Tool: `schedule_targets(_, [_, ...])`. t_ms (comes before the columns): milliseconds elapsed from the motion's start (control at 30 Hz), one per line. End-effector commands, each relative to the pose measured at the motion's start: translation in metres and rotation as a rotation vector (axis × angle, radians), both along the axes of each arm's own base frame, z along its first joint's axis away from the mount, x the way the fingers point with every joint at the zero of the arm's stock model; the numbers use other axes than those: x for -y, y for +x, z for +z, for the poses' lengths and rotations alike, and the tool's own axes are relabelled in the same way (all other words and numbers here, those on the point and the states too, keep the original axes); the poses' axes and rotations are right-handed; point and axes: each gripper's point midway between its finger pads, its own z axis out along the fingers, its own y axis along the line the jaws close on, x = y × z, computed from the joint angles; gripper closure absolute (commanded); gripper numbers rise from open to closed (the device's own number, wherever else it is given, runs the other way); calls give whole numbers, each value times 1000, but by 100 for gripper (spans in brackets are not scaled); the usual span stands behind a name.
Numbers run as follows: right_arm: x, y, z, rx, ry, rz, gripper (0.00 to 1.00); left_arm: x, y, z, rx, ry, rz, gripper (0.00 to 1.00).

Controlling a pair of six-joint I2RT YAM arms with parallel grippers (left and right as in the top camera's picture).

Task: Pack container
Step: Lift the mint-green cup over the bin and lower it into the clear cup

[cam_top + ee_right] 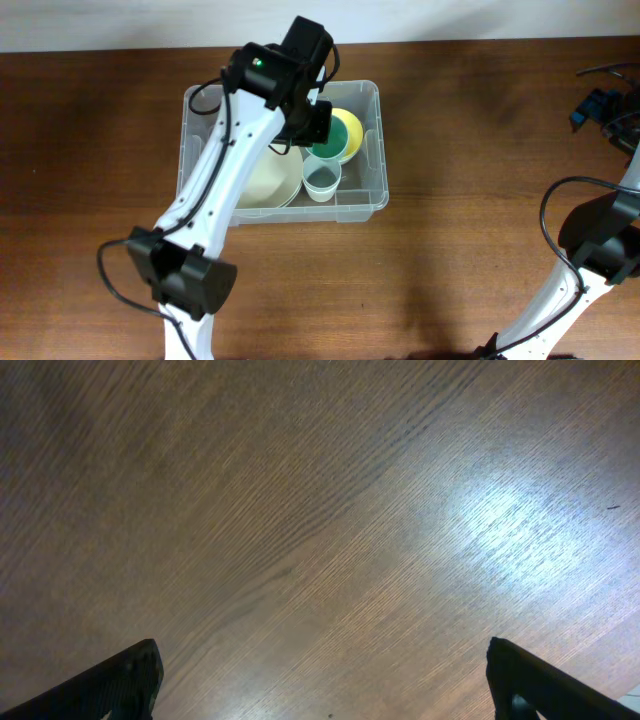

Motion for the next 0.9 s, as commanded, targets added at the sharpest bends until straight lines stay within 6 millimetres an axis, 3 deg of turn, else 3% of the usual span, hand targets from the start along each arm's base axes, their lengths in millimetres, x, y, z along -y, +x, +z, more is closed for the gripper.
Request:
schedule_targets(0, [0, -2, 8, 13, -17, -8, 1, -5, 4, -19, -37, 43, 31, 99])
schedule_targets(767, [0, -2, 8, 13, -17, -8, 1, -11, -5, -49, -147, 110, 74, 99])
schedule_targets(800, [0, -2, 8, 13, -17, -8, 1, -11, -5, -50, -148, 111, 74, 99])
schedule_targets(867, [0, -2, 8, 13, -17, -8, 1, -11, -5, -50, -148, 111, 73, 87])
